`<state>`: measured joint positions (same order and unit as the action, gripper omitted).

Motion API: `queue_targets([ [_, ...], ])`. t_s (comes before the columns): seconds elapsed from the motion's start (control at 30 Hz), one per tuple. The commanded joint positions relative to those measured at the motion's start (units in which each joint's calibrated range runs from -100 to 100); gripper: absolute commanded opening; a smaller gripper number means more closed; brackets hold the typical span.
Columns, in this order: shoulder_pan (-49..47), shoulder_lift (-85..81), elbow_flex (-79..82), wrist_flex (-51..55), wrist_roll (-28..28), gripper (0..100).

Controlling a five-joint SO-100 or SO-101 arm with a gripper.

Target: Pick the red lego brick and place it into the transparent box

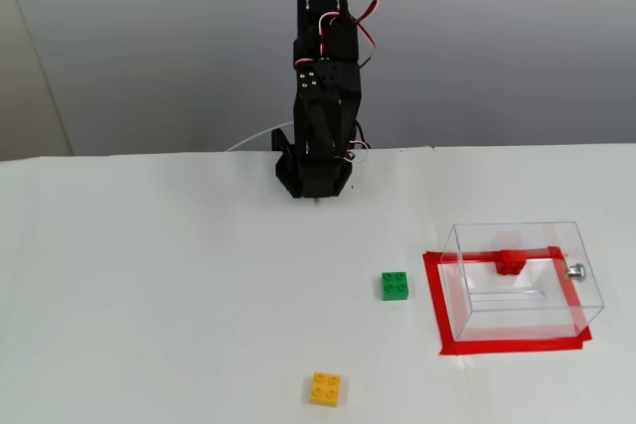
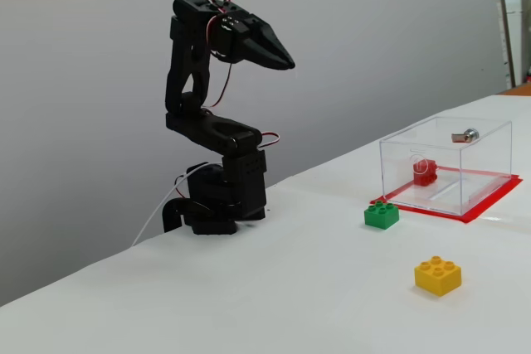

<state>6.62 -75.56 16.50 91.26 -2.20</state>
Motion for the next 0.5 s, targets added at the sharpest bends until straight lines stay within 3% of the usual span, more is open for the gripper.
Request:
queue_targets([
  [0.0,0.29,-4.24,4.38,-0.66,0.11,1],
  [0.47,0.44,-14.09,20.29,-5.71,0.11,1],
])
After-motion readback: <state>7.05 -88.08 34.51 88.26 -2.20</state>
